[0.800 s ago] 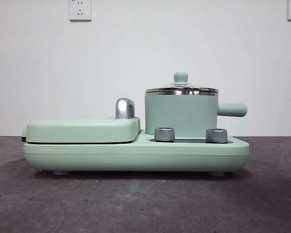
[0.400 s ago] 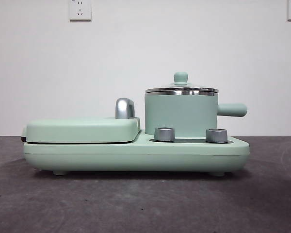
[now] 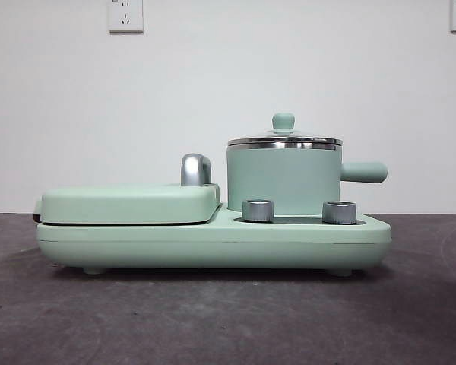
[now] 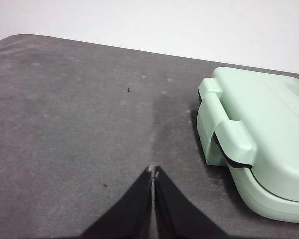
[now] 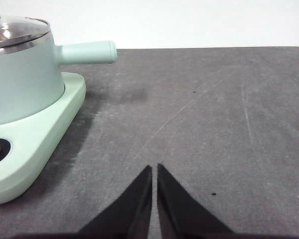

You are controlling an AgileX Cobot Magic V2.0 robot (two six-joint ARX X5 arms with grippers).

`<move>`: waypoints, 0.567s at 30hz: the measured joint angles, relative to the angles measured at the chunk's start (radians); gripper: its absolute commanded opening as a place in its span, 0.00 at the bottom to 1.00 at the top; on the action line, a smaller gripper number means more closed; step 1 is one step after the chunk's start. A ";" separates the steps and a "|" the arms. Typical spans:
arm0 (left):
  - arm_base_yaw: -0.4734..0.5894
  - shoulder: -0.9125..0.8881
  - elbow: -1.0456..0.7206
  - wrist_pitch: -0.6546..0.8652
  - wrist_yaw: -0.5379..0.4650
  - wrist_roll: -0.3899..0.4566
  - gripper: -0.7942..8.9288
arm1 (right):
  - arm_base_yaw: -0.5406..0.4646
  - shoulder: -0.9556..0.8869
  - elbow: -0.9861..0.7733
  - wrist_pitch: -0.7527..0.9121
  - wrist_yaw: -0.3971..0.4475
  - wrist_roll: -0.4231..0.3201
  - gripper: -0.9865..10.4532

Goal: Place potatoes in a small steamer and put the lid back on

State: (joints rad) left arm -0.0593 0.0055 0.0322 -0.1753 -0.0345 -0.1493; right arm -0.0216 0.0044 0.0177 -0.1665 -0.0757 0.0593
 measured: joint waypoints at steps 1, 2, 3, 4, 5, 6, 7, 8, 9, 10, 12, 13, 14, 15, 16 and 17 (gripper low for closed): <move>0.000 0.000 0.000 0.000 0.000 0.000 0.09 | 0.000 0.000 0.000 0.000 0.000 0.000 0.10; 0.000 0.000 0.000 0.000 0.000 0.000 0.09 | 0.000 0.000 0.000 0.000 0.000 0.000 0.10; 0.000 0.000 0.000 0.000 0.000 0.000 0.09 | 0.000 0.000 0.000 0.000 0.000 0.000 0.10; 0.000 0.000 0.000 0.000 0.000 0.000 0.09 | 0.000 0.000 0.000 0.000 0.000 0.000 0.10; 0.000 0.000 0.000 0.000 0.000 0.000 0.09 | 0.000 0.000 0.000 0.000 0.000 0.000 0.10; 0.000 0.000 0.000 0.000 0.000 0.000 0.09 | 0.000 0.000 0.000 0.000 0.000 0.000 0.10; 0.000 0.000 0.000 0.000 0.000 0.000 0.09 | 0.000 0.000 0.000 0.000 0.000 0.000 0.10; 0.000 0.000 0.000 0.000 0.000 0.000 0.09 | 0.000 0.000 0.000 0.000 0.000 0.000 0.10; 0.000 0.000 0.000 0.000 0.000 0.000 0.09 | 0.000 0.000 0.000 0.000 0.000 0.000 0.10; 0.000 0.000 0.000 0.000 0.000 0.000 0.09 | 0.000 0.000 0.000 0.000 0.000 0.000 0.10; 0.000 0.000 0.000 0.000 0.000 0.000 0.09 | 0.000 0.000 0.000 0.000 0.000 0.000 0.10; 0.000 0.000 0.000 0.000 0.000 0.000 0.09 | 0.000 0.000 0.000 0.000 0.000 0.000 0.10; 0.000 0.000 0.000 0.000 0.000 0.000 0.09 | 0.000 0.000 0.000 0.000 0.000 0.000 0.10; 0.000 0.000 0.000 0.000 0.000 0.000 0.09 | 0.000 0.000 0.000 0.000 0.000 0.000 0.10; 0.000 0.000 0.000 0.000 0.000 0.000 0.09 | 0.000 0.000 0.000 0.000 0.000 0.000 0.10; 0.000 0.000 0.000 0.000 0.000 0.000 0.09 | 0.000 0.000 0.000 0.000 0.000 0.000 0.10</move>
State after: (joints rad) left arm -0.0593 0.0055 0.0322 -0.1753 -0.0345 -0.1493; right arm -0.0216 0.0044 0.0177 -0.1665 -0.0757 0.0593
